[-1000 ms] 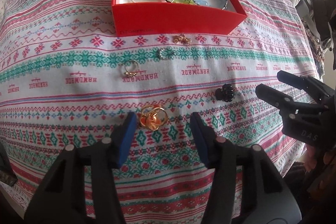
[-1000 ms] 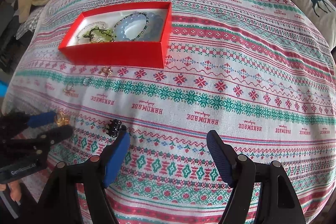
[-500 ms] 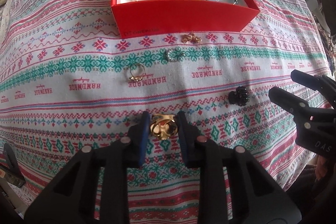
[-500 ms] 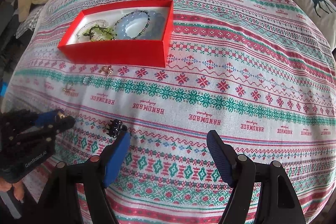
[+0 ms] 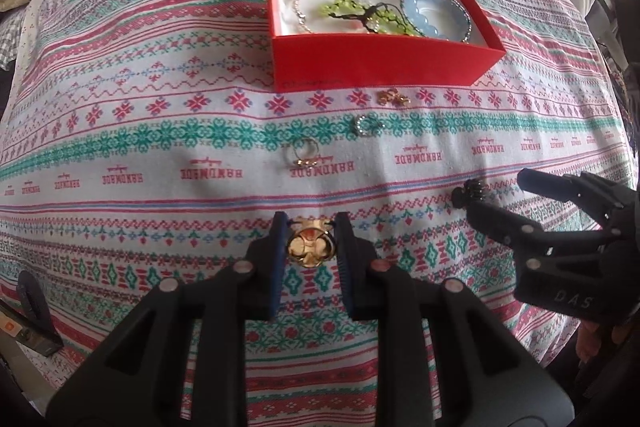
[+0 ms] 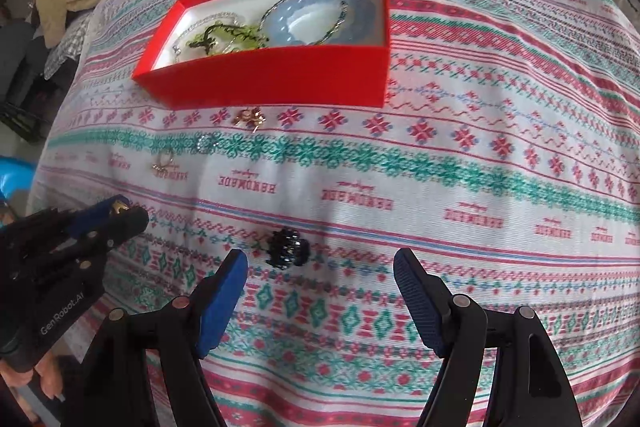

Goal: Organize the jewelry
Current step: 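Grasp the gold ring with the left tool while the right tool grasps the black flower ring, then carry both rings into the red box and open both tools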

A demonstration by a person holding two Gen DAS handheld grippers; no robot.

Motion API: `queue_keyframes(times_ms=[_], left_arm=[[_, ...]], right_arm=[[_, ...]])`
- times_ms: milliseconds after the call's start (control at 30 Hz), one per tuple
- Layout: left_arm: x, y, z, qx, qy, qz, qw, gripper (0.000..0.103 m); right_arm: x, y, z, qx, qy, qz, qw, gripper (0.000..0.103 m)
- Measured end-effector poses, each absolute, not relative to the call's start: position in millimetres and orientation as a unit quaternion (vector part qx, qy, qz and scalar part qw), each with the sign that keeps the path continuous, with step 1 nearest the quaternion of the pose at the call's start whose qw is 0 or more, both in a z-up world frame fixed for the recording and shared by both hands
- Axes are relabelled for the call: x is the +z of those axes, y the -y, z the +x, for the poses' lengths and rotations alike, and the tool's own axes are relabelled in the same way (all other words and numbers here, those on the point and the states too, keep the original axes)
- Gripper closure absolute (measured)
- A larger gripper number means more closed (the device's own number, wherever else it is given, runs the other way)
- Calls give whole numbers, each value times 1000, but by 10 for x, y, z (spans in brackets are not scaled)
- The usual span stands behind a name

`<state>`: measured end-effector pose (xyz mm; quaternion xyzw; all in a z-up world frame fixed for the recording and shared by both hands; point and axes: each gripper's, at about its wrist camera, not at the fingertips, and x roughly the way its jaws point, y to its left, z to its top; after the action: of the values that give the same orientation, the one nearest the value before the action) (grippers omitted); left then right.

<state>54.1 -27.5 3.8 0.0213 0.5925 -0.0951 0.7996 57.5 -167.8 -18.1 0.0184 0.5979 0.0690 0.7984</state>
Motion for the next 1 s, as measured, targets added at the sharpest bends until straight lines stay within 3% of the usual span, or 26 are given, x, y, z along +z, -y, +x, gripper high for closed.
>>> queue_keyframes(times_ms=[100, 267, 633, 767, 833, 1000], left_arm=[[22, 274, 541, -94, -593, 21, 800, 78], [37, 120, 501, -92, -594, 21, 799, 78], [33, 134, 498, -89, -593, 25, 800, 78], [30, 131, 495, -89, -592, 25, 800, 78], [28, 153, 498, -88, -592, 25, 800, 78], [29, 173, 496, -89, -590, 25, 802, 78]], right_arm=[[-226, 1575, 616, 74, -599, 17, 797, 28], [-270, 1443, 661, 83, -599, 25, 796, 41], [-313, 1445, 672, 88, -600, 13, 795, 80], [-312, 1422, 628, 93, -597, 7, 797, 81], [-310, 1462, 579, 98, -594, 7, 799, 89], [-243, 1500, 495, 103, -590, 1, 801, 90]])
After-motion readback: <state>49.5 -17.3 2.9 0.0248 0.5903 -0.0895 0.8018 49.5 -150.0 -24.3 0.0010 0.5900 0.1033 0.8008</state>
